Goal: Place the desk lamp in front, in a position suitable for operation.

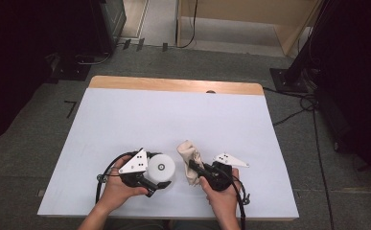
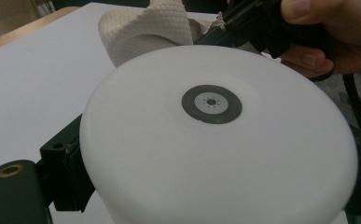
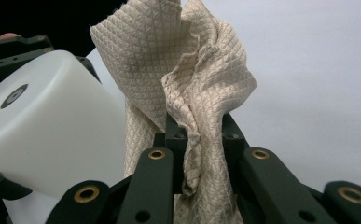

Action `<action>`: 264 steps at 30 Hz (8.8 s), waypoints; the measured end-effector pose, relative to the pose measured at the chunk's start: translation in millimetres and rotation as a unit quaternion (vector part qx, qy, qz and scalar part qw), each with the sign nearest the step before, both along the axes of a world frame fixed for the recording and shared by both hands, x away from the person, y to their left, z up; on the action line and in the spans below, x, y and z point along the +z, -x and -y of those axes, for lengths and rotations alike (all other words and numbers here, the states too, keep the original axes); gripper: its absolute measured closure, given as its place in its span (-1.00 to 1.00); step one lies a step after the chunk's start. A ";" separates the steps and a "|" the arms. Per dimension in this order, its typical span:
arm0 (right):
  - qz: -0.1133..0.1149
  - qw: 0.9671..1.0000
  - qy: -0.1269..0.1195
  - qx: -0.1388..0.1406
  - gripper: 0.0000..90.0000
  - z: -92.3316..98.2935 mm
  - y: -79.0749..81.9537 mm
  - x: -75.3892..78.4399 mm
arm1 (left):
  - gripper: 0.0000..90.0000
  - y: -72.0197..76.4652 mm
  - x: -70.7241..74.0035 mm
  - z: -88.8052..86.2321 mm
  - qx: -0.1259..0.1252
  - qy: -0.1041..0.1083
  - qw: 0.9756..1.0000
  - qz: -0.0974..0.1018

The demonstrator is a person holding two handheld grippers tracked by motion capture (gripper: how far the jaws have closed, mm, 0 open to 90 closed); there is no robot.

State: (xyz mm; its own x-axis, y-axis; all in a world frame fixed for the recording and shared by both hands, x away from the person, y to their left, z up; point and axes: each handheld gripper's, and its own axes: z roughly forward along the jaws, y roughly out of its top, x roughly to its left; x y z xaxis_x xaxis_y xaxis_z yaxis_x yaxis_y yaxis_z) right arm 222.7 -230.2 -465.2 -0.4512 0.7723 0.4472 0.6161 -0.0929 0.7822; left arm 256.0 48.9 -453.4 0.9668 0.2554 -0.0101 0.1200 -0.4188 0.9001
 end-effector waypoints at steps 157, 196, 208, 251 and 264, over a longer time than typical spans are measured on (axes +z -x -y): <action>-0.034 0.999 0.013 0.010 0.70 -48.3 5.6 -31.0 | -1.00 44.7 -14.3 -3.5 0.275 0.076 0.958 0.024; 0.036 0.999 -0.025 0.018 0.76 -56.2 16.3 5.2 | -0.80 28.2 -11.9 -21.9 0.167 0.081 0.982 0.028; -0.038 0.999 0.031 0.020 0.76 -61.7 7.2 -33.5 | -0.81 29.4 -14.1 -21.1 0.170 0.085 0.981 0.028; 0.036 0.999 -0.001 0.023 0.76 -52.1 -47.4 42.5 | -0.80 -20.6 4.1 -6.9 0.231 0.104 0.967 0.039; 0.006 1.000 0.017 0.025 0.76 -56.9 -70.8 8.4 | -0.80 -31.5 -10.8 -6.4 0.243 0.076 0.966 0.037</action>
State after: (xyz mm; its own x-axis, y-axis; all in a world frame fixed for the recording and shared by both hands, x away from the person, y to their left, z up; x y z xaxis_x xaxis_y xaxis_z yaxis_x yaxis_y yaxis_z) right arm 293.5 -173.3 -456.8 -0.4950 0.7627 0.4164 0.6107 -0.0356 0.7911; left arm 287.5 55.3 -464.2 0.7330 0.6800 -0.0191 0.2027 -0.1915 0.9603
